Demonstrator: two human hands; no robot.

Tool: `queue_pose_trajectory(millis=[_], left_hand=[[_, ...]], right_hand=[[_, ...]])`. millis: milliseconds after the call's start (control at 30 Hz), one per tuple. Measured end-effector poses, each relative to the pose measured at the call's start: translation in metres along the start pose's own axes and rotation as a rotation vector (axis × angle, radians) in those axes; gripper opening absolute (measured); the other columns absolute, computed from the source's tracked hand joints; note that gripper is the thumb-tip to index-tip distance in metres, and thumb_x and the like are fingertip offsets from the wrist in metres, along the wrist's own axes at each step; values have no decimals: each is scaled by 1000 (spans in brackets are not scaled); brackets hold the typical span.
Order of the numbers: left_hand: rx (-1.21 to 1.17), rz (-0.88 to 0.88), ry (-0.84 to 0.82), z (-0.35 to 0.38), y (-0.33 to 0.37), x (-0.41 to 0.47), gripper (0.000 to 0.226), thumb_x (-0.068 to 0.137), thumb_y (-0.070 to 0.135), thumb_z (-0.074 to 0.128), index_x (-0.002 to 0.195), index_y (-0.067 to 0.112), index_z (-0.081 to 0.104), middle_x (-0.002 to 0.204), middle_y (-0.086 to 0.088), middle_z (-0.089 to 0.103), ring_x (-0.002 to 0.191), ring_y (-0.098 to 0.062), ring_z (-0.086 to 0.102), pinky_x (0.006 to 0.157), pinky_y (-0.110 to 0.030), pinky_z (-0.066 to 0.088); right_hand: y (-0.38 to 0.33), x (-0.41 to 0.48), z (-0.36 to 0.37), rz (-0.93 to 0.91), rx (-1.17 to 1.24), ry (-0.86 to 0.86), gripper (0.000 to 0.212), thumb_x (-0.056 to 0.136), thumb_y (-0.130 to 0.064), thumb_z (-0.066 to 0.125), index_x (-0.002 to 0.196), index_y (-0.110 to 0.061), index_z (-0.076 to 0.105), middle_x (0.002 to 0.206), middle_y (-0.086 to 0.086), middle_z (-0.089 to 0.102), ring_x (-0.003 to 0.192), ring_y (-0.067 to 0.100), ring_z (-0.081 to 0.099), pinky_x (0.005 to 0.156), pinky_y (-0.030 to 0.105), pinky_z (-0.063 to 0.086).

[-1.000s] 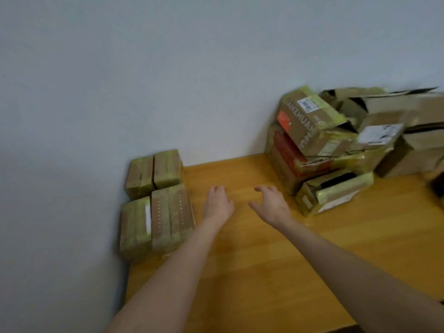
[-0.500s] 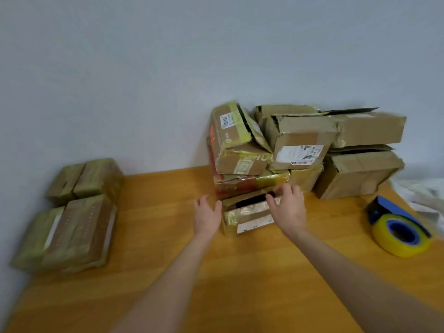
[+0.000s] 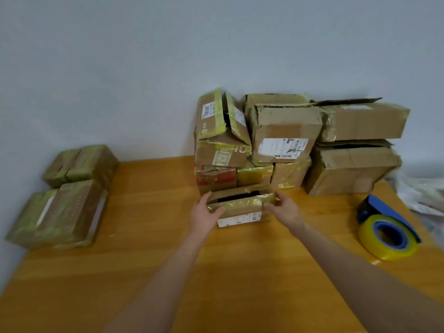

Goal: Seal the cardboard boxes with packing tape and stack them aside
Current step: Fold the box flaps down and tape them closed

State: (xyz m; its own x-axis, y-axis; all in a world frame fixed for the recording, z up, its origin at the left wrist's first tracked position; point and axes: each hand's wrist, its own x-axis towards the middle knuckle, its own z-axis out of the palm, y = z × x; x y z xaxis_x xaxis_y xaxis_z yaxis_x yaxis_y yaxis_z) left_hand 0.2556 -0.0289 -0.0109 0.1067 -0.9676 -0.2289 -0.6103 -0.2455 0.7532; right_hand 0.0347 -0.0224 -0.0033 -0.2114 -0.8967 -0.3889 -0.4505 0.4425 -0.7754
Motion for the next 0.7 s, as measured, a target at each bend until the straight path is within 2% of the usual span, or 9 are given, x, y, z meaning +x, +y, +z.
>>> queue_pose_trajectory(millis=[67, 100, 133, 200, 300, 367, 467, 567, 700], left_hand=[[52, 41, 4, 10, 2, -10, 62, 85, 36, 69, 142, 26, 43, 144, -7, 46, 111, -5, 53, 100, -27, 39], [62, 58, 4, 16, 3, -15, 61, 85, 37, 69, 140, 27, 46, 144, -6, 46, 87, 8, 49, 90, -18, 39], [67, 66, 9, 22, 6, -20, 60, 84, 38, 70, 139, 28, 48, 143, -5, 47, 70, 12, 40, 80, -11, 37], [104, 66, 18, 35, 17, -26, 57, 83, 41, 69, 136, 30, 51, 135, -2, 54, 59, 9, 36, 60, -6, 32], [189, 90, 28, 55, 38, -35, 52, 85, 43, 66, 134, 33, 53, 100, 6, 66, 54, 0, 45, 47, -11, 32], [206, 88, 44, 70, 52, -42, 50, 86, 44, 65, 134, 34, 53, 88, 11, 59, 58, -5, 52, 49, -13, 37], [258, 81, 77, 100, 74, -47, 50, 86, 47, 64, 134, 37, 52, 111, 7, 66, 63, -5, 55, 57, -16, 43], [317, 68, 113, 130, 94, -54, 49, 88, 48, 61, 135, 40, 50, 129, 5, 60, 73, -2, 53, 59, -11, 39], [344, 68, 123, 158, 114, -74, 48, 90, 43, 61, 136, 37, 50, 122, 7, 65, 85, -4, 61, 61, -12, 41]], right_hand=[[13, -4, -13, 6, -74, 22, 63, 93, -32, 62, 148, -14, 37, 127, 10, 60, 113, 28, 57, 84, 32, 47], [20, -5, -22, 6, -96, 21, 66, 92, -34, 64, 148, -14, 36, 125, 11, 61, 112, 27, 58, 82, 31, 46], [27, -6, -32, 2, -107, 21, 69, 91, -36, 65, 149, -16, 34, 125, 11, 61, 112, 27, 58, 83, 32, 45], [36, -7, -53, -14, -145, 14, 73, 88, -38, 68, 150, -21, 33, 124, 10, 62, 110, 26, 58, 86, 33, 46], [51, -4, -83, -61, -320, 35, 69, 88, -46, 65, 148, -33, 33, 120, 4, 63, 105, 22, 60, 87, 35, 50], [61, -1, -102, -96, -398, 63, 67, 88, -49, 64, 147, -38, 35, 112, 1, 67, 99, 20, 63, 83, 36, 52], [80, 6, -137, -159, -424, 68, 65, 88, -47, 64, 147, -38, 36, 104, 0, 69, 90, 19, 63, 77, 35, 54], [96, 11, -166, -209, -453, 69, 65, 90, -46, 63, 148, -37, 35, 89, 0, 68, 75, 16, 61, 63, 32, 51], [120, 8, -196, -235, -462, 31, 71, 89, -48, 63, 151, -34, 30, 63, 1, 60, 57, 15, 56, 44, 29, 41]])
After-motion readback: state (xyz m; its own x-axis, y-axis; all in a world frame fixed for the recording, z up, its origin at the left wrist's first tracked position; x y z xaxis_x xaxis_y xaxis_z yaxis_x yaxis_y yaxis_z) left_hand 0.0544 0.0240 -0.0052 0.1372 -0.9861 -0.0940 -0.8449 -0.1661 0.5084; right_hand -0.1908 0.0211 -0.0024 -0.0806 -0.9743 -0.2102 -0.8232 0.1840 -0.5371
